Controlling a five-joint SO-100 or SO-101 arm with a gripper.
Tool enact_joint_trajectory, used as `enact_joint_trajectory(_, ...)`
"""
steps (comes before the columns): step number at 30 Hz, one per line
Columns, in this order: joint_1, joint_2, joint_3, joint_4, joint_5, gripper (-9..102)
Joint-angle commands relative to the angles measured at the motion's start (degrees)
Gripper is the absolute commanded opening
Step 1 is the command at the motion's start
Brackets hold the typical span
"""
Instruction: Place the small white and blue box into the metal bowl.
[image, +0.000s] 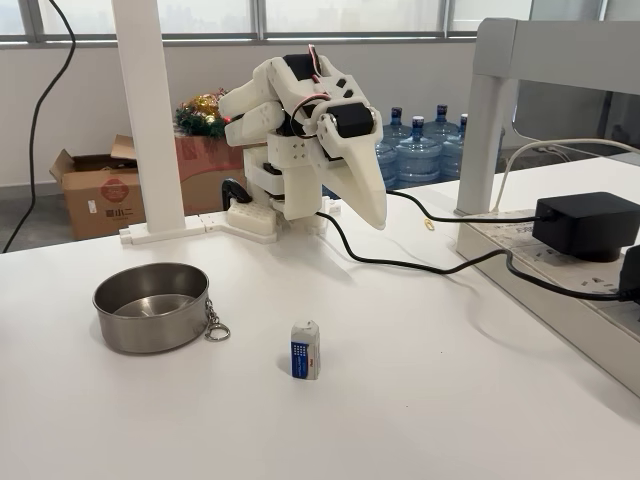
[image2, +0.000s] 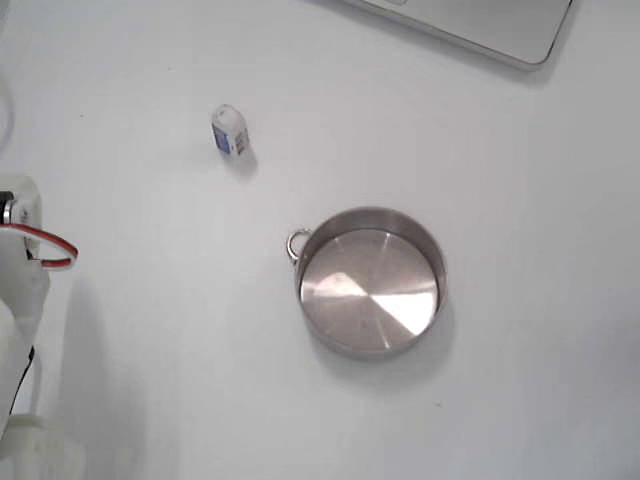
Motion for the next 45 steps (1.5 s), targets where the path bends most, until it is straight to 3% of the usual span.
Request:
enact_joint_trajectory(1, 0.4, 1.0, 3.4, 0.3, 0.6, -4)
enact_joint_trajectory(31, 0.7, 1.0, 3.4, 0.1, 0.6, -4)
enact_joint_trajectory(35, 2.8, -4.8, 3.1, -1.0, 0.9, -4)
enact_joint_trajectory(40, 7.6, -18.5, -1.1, -17.1, 3.8, -4)
enact_joint_trajectory(45, 12.5, -33.8, -3.1, -37.0, 26.0, -4)
